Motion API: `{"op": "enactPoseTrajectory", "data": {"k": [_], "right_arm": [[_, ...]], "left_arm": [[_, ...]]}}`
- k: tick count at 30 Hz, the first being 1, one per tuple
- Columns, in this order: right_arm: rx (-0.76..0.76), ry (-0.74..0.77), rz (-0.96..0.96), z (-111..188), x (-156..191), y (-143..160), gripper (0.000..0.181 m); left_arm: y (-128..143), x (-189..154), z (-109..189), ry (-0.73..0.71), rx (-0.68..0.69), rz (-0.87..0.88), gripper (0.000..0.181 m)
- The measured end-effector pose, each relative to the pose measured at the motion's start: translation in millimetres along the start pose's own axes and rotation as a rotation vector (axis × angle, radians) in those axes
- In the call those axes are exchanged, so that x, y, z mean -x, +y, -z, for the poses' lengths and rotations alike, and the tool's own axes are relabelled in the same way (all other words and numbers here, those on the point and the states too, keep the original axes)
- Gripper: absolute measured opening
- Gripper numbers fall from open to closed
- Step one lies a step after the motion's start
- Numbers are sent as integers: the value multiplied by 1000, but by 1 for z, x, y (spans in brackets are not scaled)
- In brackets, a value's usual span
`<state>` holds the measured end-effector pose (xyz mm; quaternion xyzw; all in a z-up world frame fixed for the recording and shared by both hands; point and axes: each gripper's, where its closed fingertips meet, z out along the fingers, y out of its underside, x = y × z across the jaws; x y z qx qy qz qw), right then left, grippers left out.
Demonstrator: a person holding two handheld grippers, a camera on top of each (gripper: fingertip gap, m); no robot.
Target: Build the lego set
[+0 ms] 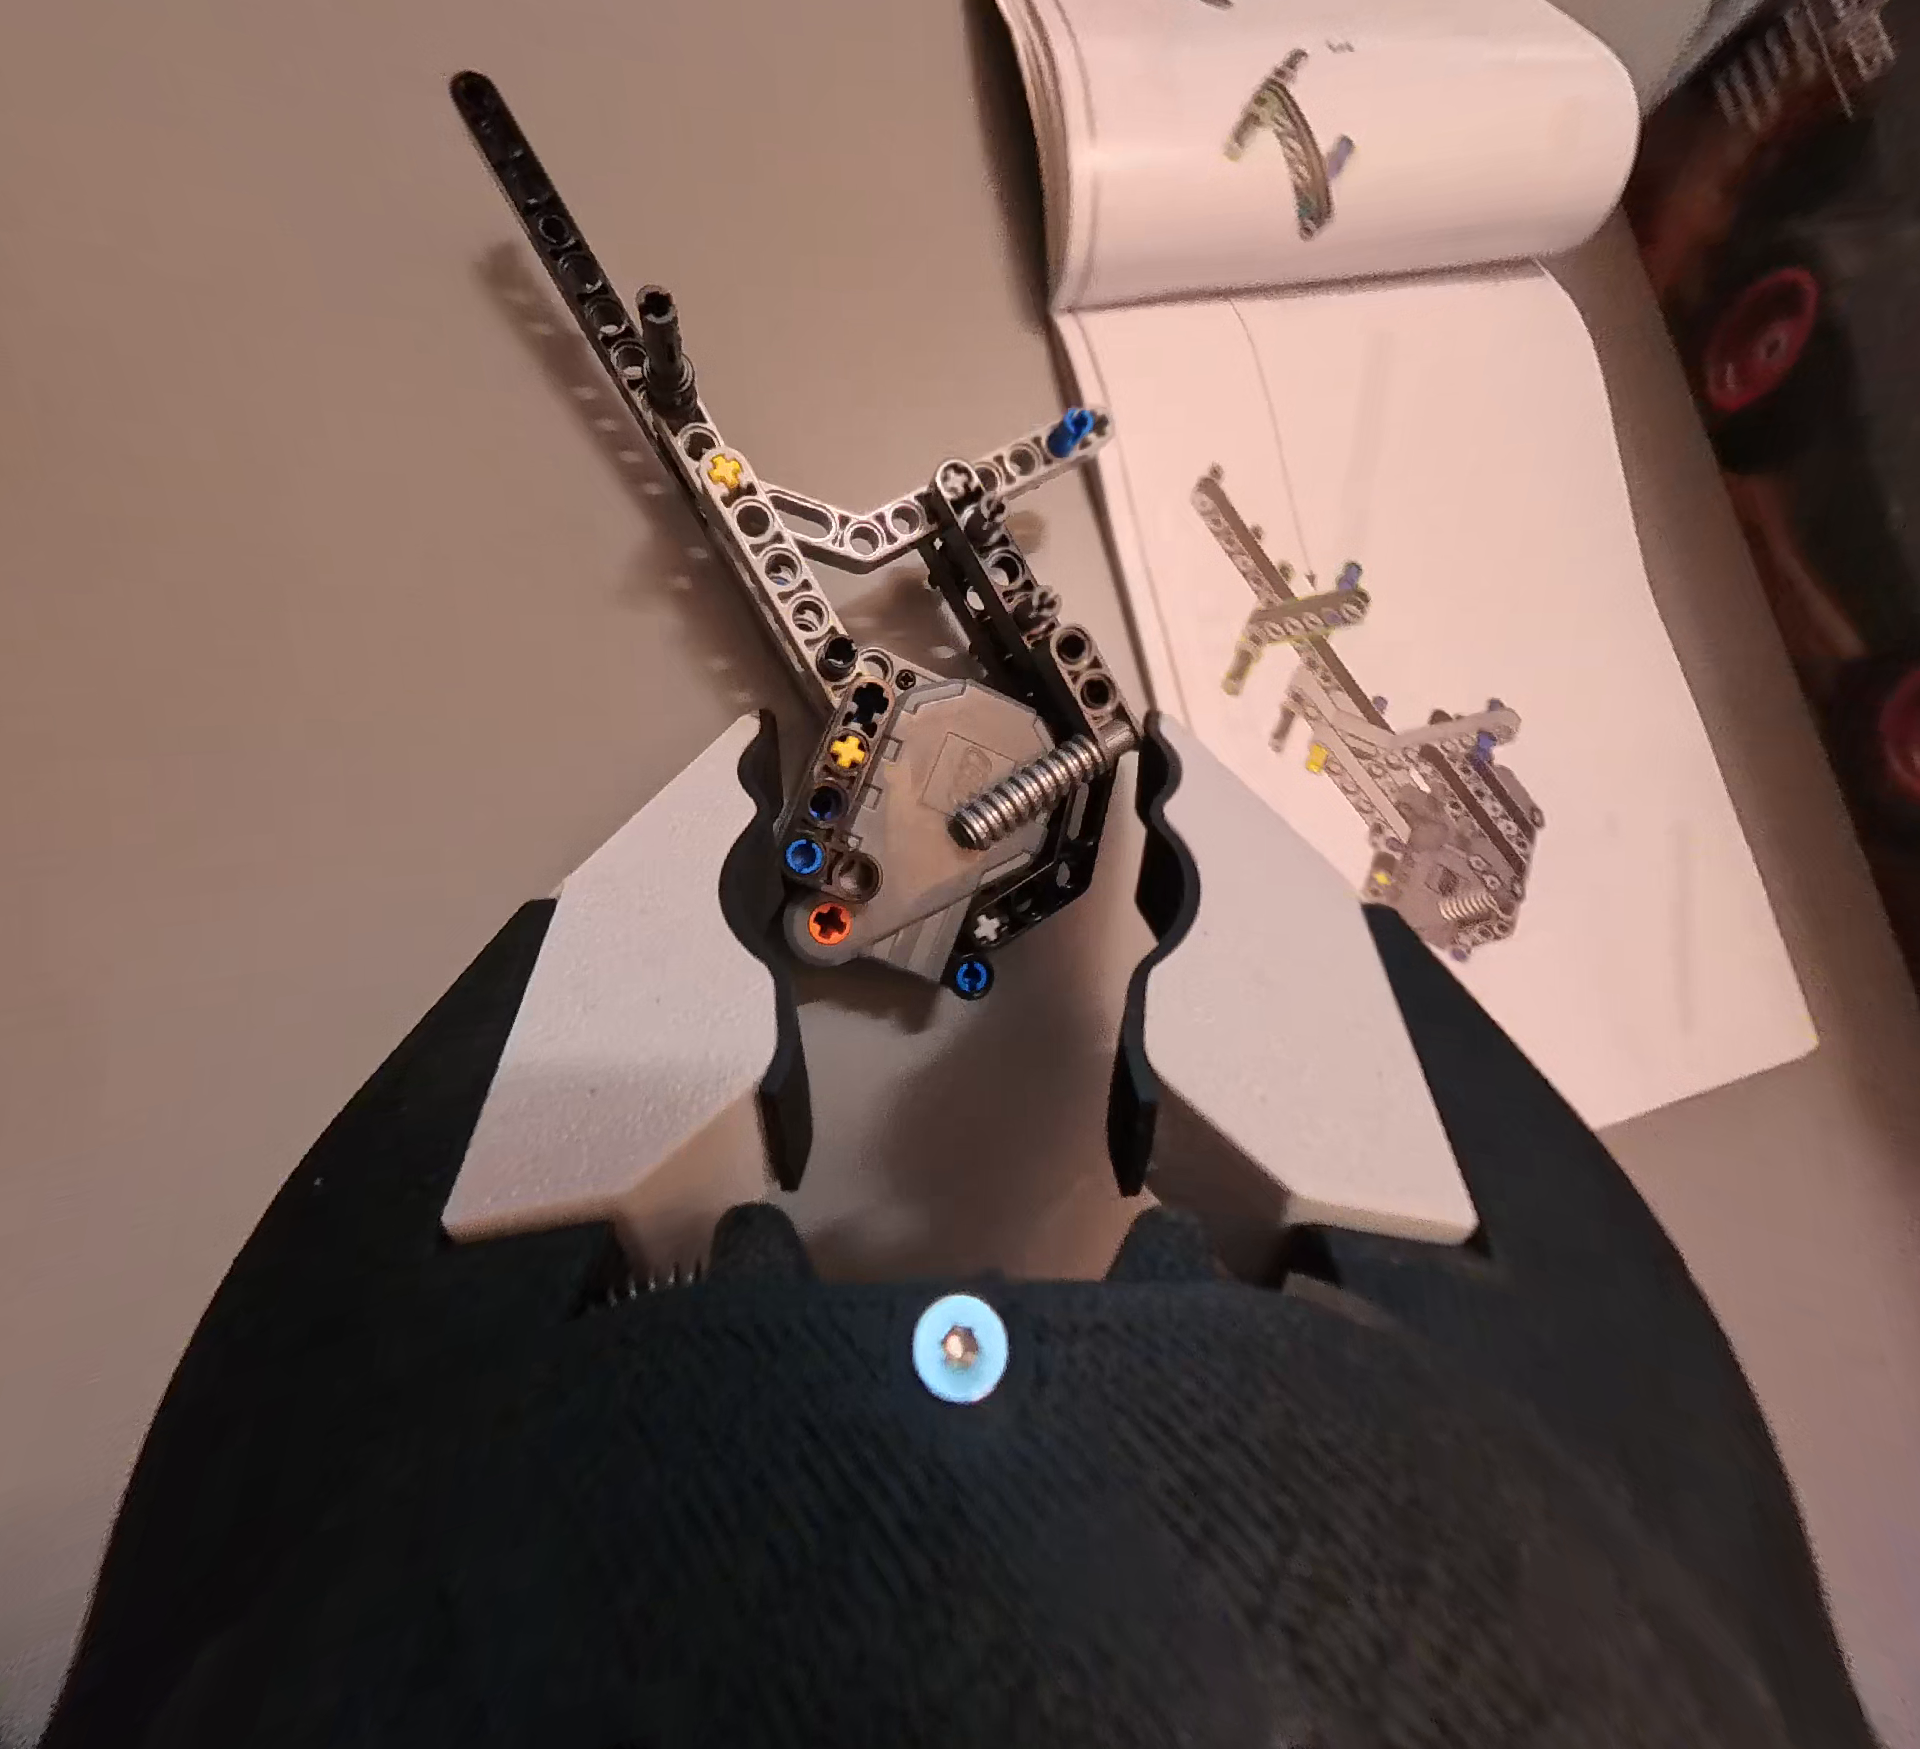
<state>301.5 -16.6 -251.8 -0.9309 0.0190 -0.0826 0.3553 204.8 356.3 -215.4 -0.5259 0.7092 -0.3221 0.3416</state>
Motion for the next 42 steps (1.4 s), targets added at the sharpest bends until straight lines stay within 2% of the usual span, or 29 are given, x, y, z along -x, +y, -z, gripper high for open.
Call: {"op": "enactPoseTrajectory", "data": {"k": [6, 11, 14, 17, 19, 21, 24, 26, 28, 30, 34, 37, 42], "right_arm": [[18, -10, 25, 6, -12, 9, 68], [-3, -68, 26, 18, -1, 1, 68], [-139, -13, 66, 39, 3, -41, 78], [-317, 71, 65, 51, -3, -92, 76], [-432, 58, 40, 39, 1, -129, 74], [-493, -77, 53, 9, 30, -163, 72], [-441, -135, 119, -46, 64, -193, 62], [-364, -152, 159, -76, 82, -202, 56], [-250, -71, 304, -76, 90, -208, 49], [-313, 54, 383, -62, 85, -232, 46], [-167, 33, 353, -68, 78, -219, 47], [-178, -2, 274, -71, 84, -224, 44], [-317, -138, 170, -90, 124, -257, 44]], "left_arm": [[-19, 24, 5, 19, -55, 30, 15], [-21, 37, 8, 22, -61, 42, 15], [-20, 44, 10, 8, -71, 43, 13], [-21, 52, 9, -15, -81, 53, 11], [-24, 56, 5, -26, -96, 55, 9], [-31, 58, 1, -27, -116, 49, 9], [-44, 72, -4, -64, -133, 22, 6], [-53, 85, -4, -90, -138, 18, 5], [-61, 97, -3, -113, -140, 7, 5], [-71, 108, 1, -148, -176, 4, 4], [-78, 117, -1, -145, -204, 18, 3], [-78, 128, -2, -163, -194, 12, 2], [-77, 135, -9, -123, -124, -12, 0]]}}
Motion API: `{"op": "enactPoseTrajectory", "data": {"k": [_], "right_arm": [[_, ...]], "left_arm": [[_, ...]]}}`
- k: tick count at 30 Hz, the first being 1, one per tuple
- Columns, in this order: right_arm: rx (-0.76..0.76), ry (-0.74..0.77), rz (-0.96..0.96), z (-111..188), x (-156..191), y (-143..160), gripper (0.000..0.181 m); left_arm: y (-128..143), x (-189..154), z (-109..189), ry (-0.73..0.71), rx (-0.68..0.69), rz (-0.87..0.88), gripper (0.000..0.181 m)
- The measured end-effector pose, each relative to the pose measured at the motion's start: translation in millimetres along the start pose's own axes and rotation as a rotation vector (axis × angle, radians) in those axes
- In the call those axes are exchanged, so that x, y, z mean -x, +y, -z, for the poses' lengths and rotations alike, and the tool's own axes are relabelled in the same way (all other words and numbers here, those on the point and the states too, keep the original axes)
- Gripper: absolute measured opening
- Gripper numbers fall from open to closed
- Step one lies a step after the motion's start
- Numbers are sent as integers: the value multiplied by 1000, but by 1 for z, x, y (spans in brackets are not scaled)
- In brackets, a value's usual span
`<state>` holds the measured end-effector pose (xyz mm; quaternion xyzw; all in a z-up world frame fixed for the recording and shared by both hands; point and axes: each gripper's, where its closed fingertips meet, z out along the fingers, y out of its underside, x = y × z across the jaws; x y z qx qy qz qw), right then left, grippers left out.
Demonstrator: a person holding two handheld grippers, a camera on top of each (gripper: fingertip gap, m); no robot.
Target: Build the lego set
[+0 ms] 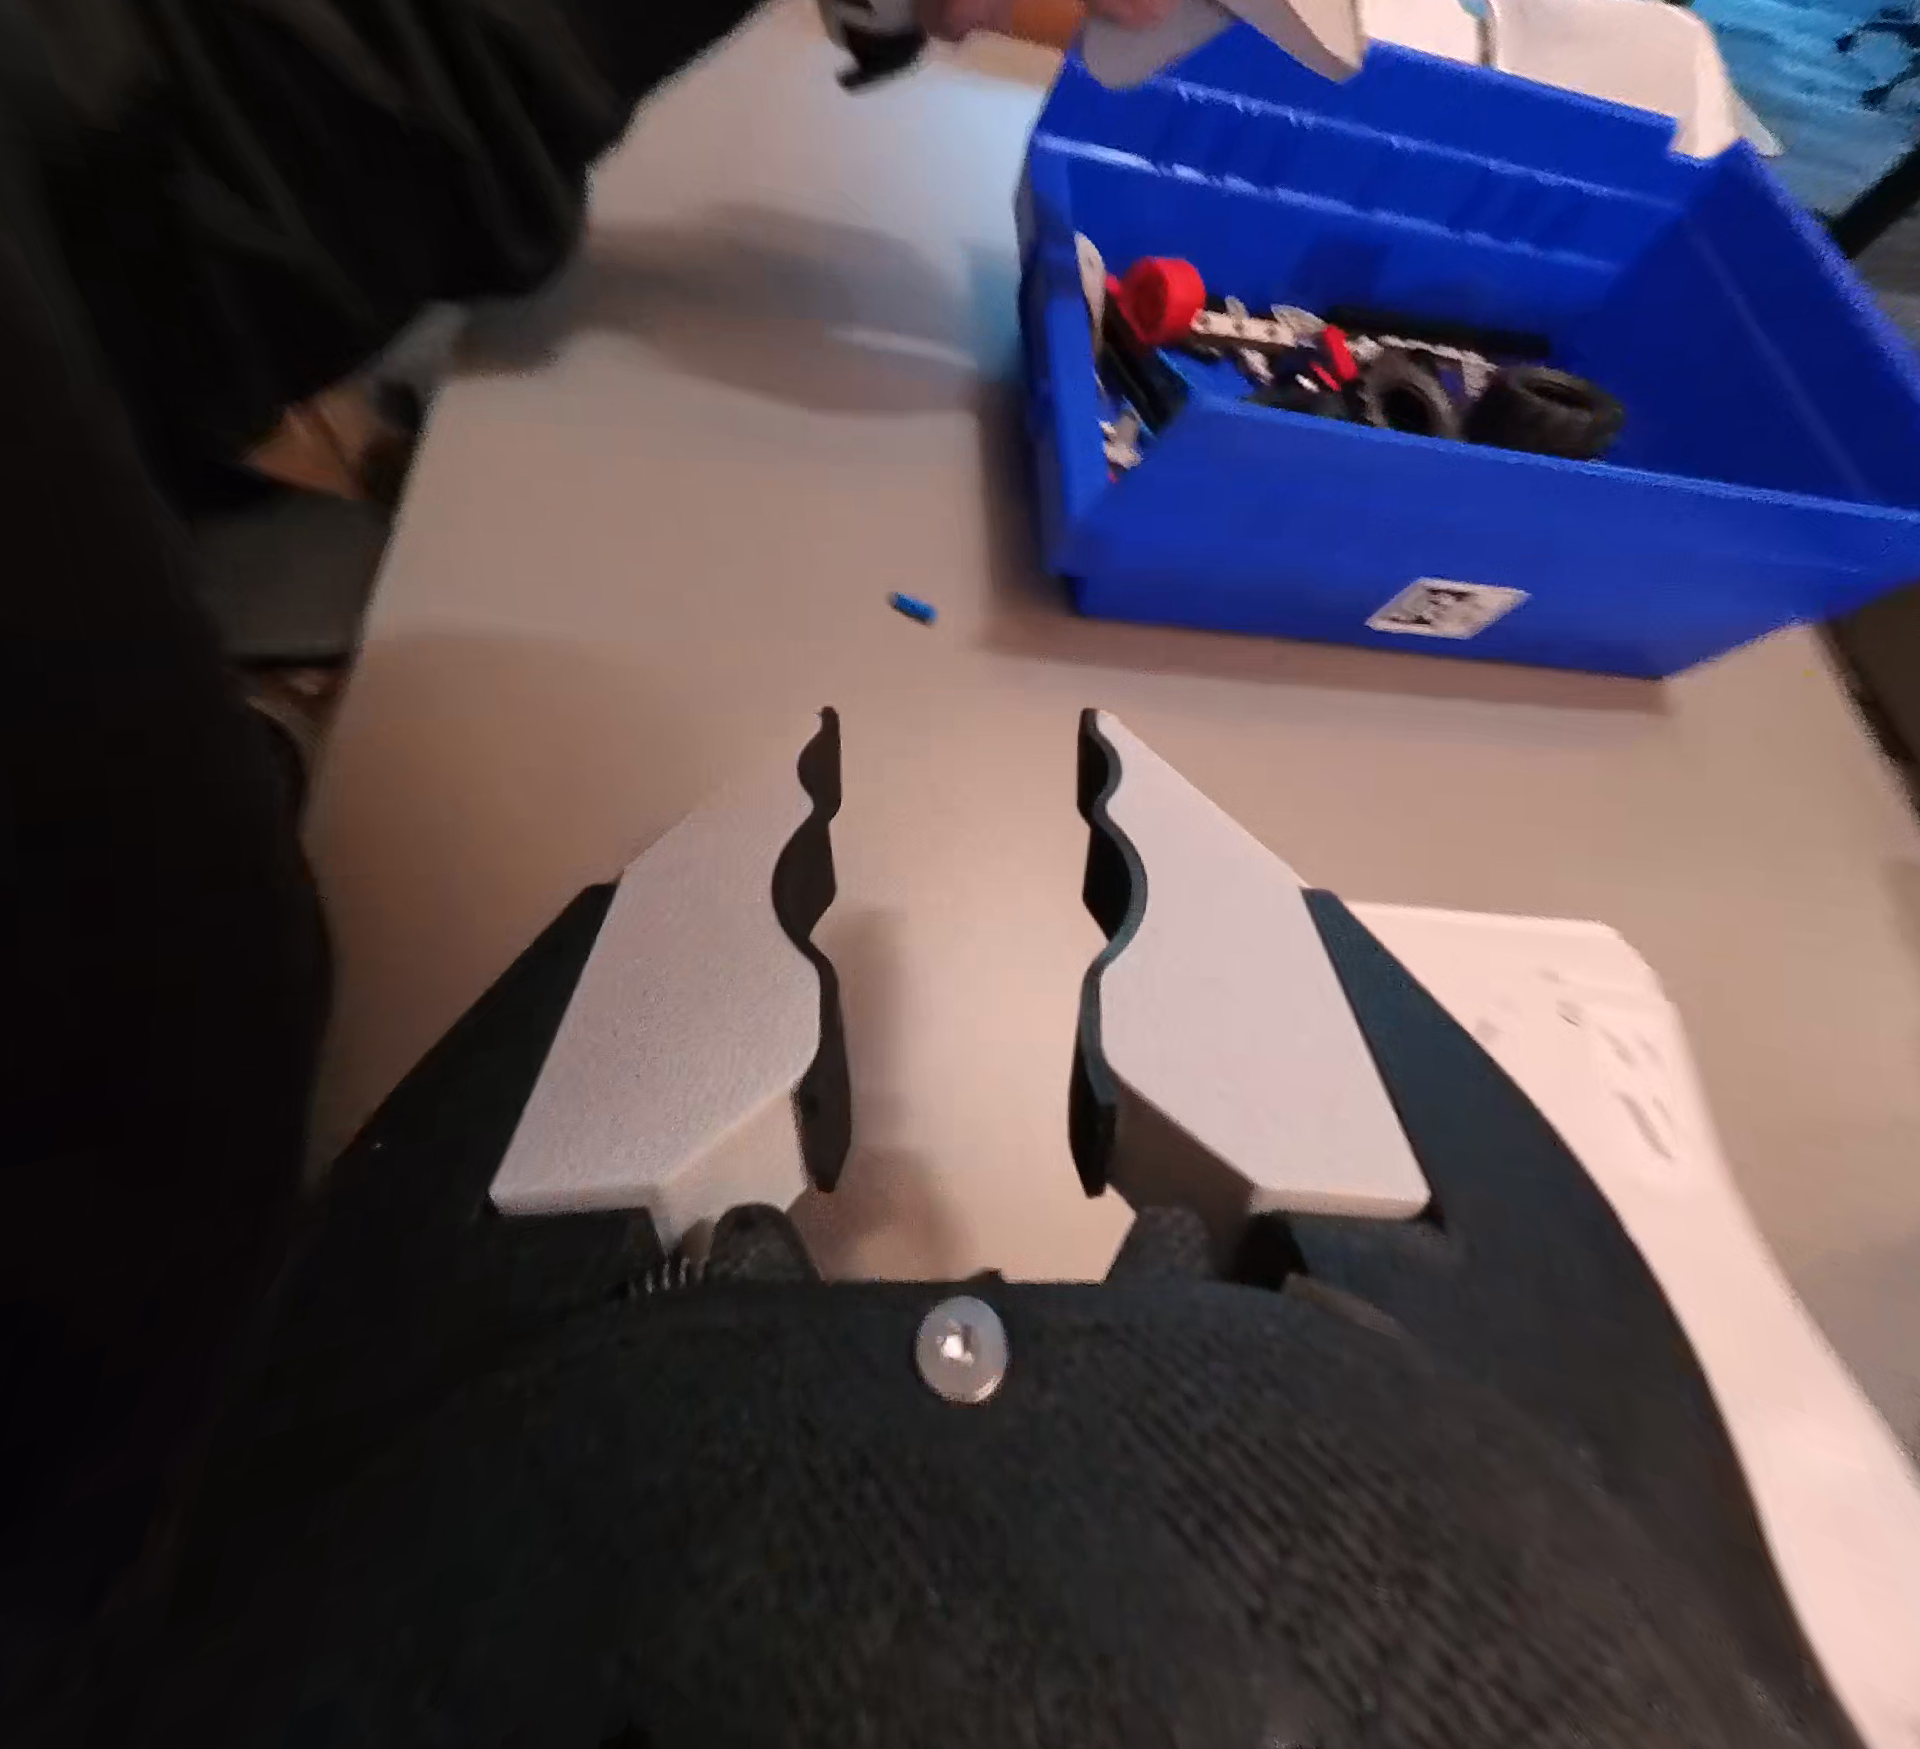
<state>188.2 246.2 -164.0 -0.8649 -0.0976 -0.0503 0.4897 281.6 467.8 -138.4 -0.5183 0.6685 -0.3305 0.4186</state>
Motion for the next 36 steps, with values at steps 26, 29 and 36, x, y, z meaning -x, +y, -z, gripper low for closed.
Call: {"op": "enactPoseTrajectory", "data": {"k": [26, 29, 36], "right_arm": [[18, -5, -396, -53, -35, 58, 56], [38, -12, -371, -52, -30, 61, 60], [38, -26, -321, -44, -18, 63, 60]], "left_arm": [[110, -4, -53, 383, 942, -550, 8], [111, -3, -54, 367, 953, -552, 9], [97, -4, -41, 364, 901, -504, 9]]}}
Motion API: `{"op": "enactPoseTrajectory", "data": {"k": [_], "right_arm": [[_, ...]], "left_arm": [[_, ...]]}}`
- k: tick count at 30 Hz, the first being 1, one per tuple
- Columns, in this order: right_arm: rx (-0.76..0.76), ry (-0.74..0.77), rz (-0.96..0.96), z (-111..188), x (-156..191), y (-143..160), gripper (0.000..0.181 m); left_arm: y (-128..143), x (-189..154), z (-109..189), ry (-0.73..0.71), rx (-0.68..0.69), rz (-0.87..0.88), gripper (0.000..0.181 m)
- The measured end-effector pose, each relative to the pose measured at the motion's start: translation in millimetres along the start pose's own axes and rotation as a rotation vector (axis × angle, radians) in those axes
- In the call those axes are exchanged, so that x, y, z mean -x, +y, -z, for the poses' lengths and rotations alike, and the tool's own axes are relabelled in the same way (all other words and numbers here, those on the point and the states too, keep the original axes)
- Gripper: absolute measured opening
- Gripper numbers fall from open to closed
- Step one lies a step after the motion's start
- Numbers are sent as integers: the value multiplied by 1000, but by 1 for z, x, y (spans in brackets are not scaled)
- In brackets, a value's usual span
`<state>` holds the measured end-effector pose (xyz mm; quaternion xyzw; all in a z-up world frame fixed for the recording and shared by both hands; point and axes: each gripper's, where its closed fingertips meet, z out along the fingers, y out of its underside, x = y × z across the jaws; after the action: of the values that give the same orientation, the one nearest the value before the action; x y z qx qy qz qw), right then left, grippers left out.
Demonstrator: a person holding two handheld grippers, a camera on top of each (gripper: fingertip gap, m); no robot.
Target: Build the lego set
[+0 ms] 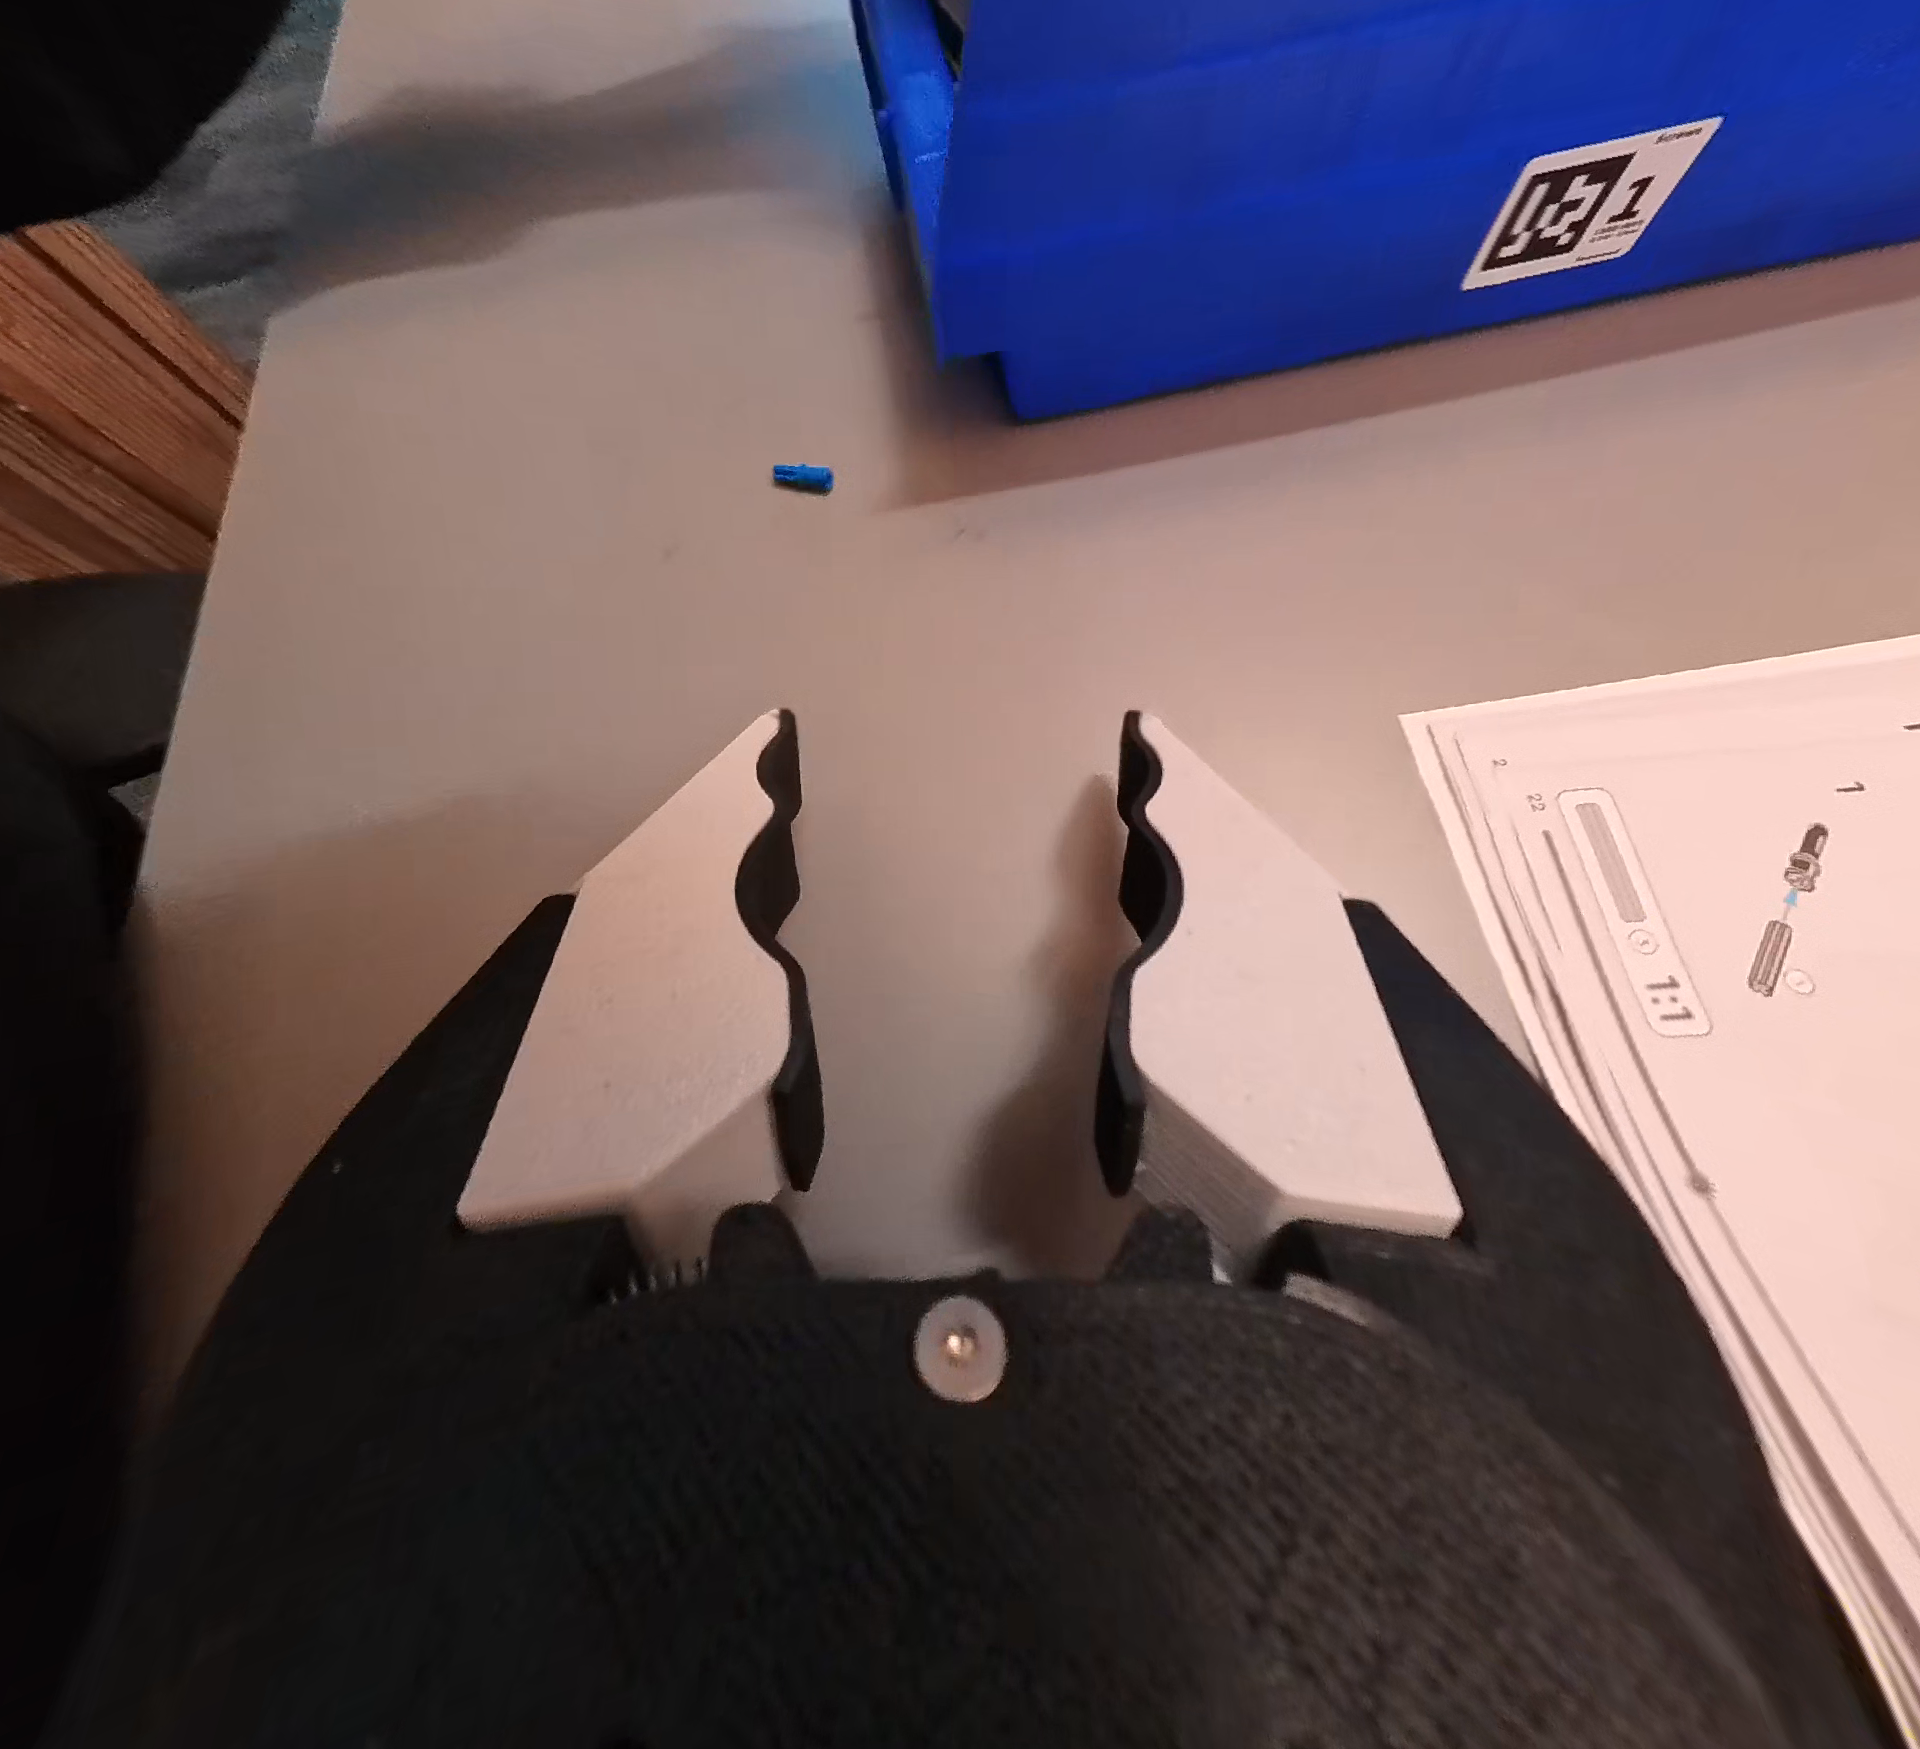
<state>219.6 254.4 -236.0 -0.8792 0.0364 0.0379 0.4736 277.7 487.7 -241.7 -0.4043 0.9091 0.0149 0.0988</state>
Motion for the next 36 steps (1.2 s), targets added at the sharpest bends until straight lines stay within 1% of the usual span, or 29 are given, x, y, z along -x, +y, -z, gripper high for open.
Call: {"op": "enactPoseTrajectory", "data": {"k": [1, 3, 6, 7, 9, 12, 14, 16, 18, 19, 21, 22, 24, 26, 27, 29, 31, 34, 36], "right_arm": [[-3, -2, 4, 1, 2, 0, 60], [-11, -18, 16, 3, 7, 0, 60], [-11, -19, 38, 6, 10, 1, 60], [-11, -19, 42, 6, 10, 2, 59], [-14, -21, 48, 9, 11, 3, 59], [-26, -34, 66, 16, 15, 3, 58], [-33, -26, 79, 21, 16, 5, 58], [-45, -24, 90, 27, 17, 8, 55], [-71, -10, 108, 37, 16, 9, 53], [-87, -8, 124, 42, 17, 10, 48], [-99, 35, 134, 54, 11, 15, 40], [-98, 66, 118, 60, 6, 19, 39], [-87, 134, 40, 69, -6, 28, 32], [-105, 143, -6, 77, -7, 31, 29], [-120, 154, -17, 80, -7, 31, 25], [-127, 178, -25, 85, -10, 32, 21], [-97, 221, -8, 86, -14, 37, 20], [-73, 249, 7, 85, -17, 42, 21], [-68, 249, 4, 84, -19, 40, 21]], "left_arm": [[-1, -3, 0, 19, -10, -9, 10], [3, -7, -5, 31, 23, -39, 13], [7, 3, -17, -43, 78, -70, 14], [5, 0, -18, -23, 71, -67, 6], [0, -2, -18, -9, 51, -65, 4], [-3, 3, -12, -42, 43, -33, 4], [-17, 2, 7, -72, -35, -2, 4], [-46, -10, 41, -106, -190, 13, 4], [-78, -38, 78, -123, -361, -36, 4], [-94, -57, 94, -126, -445, -79, 4], [-121, -101, 113, -97, -560, -167, 4], [-131, -123, 114, -71, -588, -212, 3], [-152, -166, 99, 4, -614, -289, 3], [-165, -202, 71, 80, -602, -357, 3], [-169, -213, 56, 104, -576, -365, 3], [-174, -227, 38, 130, -556, -376, 3], [-175, -232, 28, 133, -529, -386, 4], [-177, -237, 18, 138, -513, -392, 3], [-180, -242, 19, 157, -540, -370, 3]]}}
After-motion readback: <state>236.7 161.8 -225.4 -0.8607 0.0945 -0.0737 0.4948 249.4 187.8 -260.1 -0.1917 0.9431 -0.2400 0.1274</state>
